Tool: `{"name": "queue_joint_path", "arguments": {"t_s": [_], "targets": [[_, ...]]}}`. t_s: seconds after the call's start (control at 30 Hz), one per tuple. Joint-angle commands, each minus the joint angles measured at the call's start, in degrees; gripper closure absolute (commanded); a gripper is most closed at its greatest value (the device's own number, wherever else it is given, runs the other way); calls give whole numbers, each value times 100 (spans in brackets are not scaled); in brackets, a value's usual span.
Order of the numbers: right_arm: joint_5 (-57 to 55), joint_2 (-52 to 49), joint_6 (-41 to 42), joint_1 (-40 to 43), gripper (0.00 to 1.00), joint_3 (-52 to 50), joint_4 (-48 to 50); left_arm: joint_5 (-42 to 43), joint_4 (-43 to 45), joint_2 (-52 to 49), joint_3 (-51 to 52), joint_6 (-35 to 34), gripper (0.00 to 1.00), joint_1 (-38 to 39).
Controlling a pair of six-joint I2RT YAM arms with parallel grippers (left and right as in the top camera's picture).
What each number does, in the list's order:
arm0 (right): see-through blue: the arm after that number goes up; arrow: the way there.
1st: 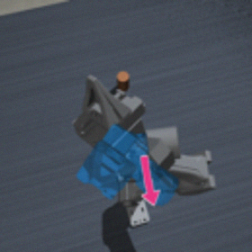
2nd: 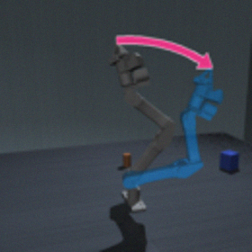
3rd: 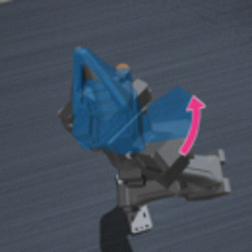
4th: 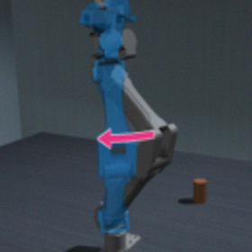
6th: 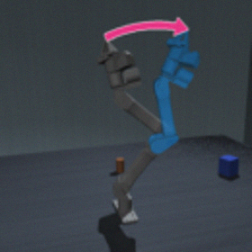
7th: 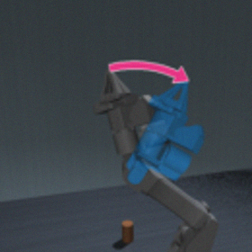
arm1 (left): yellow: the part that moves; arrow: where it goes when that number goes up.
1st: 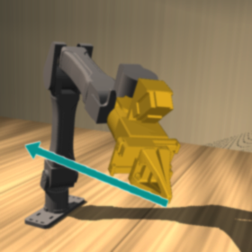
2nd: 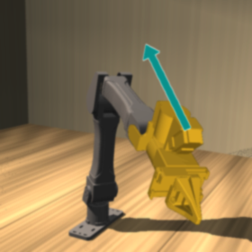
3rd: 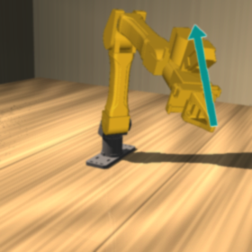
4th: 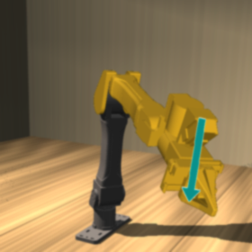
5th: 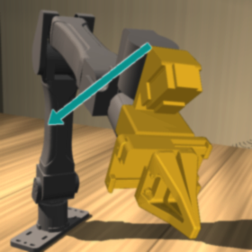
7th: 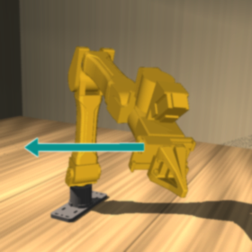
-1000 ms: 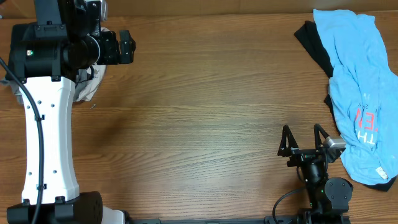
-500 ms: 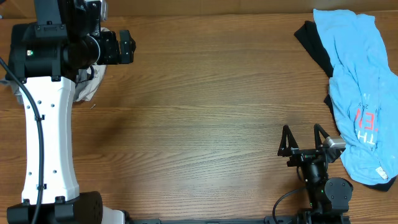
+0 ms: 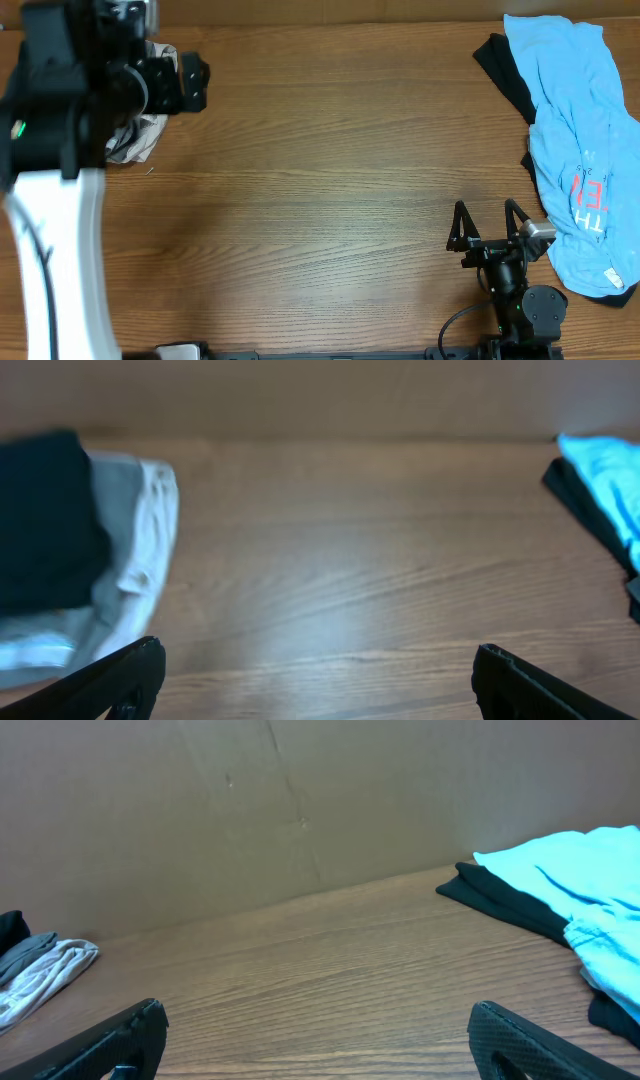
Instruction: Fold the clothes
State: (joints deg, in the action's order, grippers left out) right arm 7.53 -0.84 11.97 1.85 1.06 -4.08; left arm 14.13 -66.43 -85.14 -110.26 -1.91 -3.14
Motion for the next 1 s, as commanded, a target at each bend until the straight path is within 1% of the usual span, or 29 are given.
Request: {"name": "queue_joint_path", "arguments": {"t_s": [0.0, 0.07, 0.27, 0.33, 0.43, 0.53, 0.73, 0.83, 0.97], "targets": [[9, 68, 0, 15, 0, -61, 13, -240, 251, 804, 319, 238, 0, -144], [9, 68, -2, 15, 0, -61, 13, -201, 964, 1272, 896, 236, 0, -236], [9, 68, -2, 15, 0, -61, 13, 133, 4400, 2981, 3663, 236, 0, -280], [9, 68, -2, 15, 0, -61, 13, 227, 5416, 3563, 4616, 236, 0, -280], [9, 68, 0, 15, 0, -61, 13, 243, 6546, 4395, 5912, 236, 0, -280], [9, 68, -2, 15, 0, -61, 13, 243, 7182, 5182, 7088, 236, 0, -280], [9, 68, 0, 15, 0, -61, 15, 243, 7831, 6544, 8955, 234, 0, -280], [9, 68, -2, 15, 0, -61, 13, 238, 8067, 7093, 9610, 236, 0, -280], [9, 68, -2, 15, 0, -61, 13, 216, 8133, 7665, 10159, 236, 0, -280]]}}
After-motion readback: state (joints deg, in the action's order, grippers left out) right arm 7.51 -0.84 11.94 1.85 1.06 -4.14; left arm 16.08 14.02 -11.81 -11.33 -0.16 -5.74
